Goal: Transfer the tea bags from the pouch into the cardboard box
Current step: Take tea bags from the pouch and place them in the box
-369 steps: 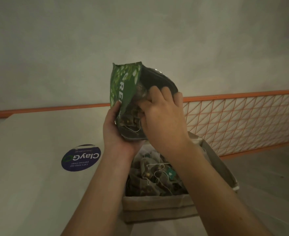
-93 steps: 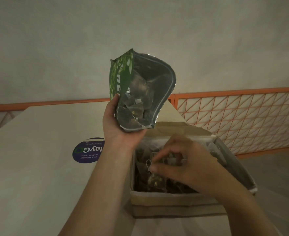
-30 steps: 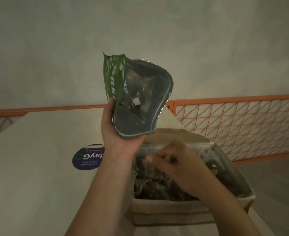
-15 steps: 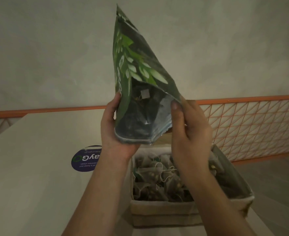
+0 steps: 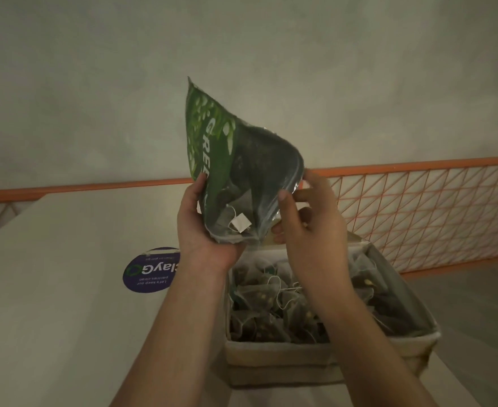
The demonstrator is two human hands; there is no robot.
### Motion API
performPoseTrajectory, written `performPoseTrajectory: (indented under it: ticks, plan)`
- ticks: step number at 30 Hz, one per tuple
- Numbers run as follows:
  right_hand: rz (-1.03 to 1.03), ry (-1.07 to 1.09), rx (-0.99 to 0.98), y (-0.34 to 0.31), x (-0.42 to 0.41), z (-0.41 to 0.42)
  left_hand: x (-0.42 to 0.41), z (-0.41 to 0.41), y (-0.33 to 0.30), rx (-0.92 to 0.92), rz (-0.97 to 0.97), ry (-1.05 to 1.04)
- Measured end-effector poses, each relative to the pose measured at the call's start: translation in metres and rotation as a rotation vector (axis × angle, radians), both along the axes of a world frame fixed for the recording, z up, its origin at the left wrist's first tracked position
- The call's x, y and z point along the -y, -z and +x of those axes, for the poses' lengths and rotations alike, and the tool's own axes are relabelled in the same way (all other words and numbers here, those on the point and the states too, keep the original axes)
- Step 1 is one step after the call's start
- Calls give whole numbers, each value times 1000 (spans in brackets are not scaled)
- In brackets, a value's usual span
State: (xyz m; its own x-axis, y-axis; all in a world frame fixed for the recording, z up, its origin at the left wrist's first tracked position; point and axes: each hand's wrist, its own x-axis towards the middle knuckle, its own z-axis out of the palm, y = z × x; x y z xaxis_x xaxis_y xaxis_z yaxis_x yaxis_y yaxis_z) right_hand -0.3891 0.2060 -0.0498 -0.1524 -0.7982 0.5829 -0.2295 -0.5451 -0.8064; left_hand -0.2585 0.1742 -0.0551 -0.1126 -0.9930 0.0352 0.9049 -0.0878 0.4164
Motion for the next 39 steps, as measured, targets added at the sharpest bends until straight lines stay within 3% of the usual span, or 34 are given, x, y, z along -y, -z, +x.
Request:
performPoseTrajectory:
  ticks: [2, 4, 10, 13, 17, 23, 28, 30, 34, 39]
  plan:
    - [-12, -75, 94, 1, -4, 0, 1, 0, -1, 9, -11, -21]
    - [-51, -91, 52, 3, -7, 1, 1, -2, 0, -7, -18, -25]
    - [55, 37, -420, 13, -3, 8, -5, -11, -1, -79, 7, -6]
    - [5, 108, -498, 16, -6, 12, -6, -14, -3, -71, 12, -20]
    - [1, 81, -358, 17, -5, 2, -5, -14, -1, -95, 15, 13]
    - [7, -112, 7, 2, -7, -18, -4, -12, -2, -73, 21, 17]
    - [5, -137, 282, -5, -8, -37, 0, -3, -1, -110, -38, 6]
    - [135, -167, 168, -2, -3, -42, 0, 0, 0, -141, -53, 16]
    - [392, -155, -459, 13, 5, -41, -1, 2, 0, -124, -60, 4]
    - [312, -154, -651, 17, 3, -28, -2, 0, -2, -118, -41, -4]
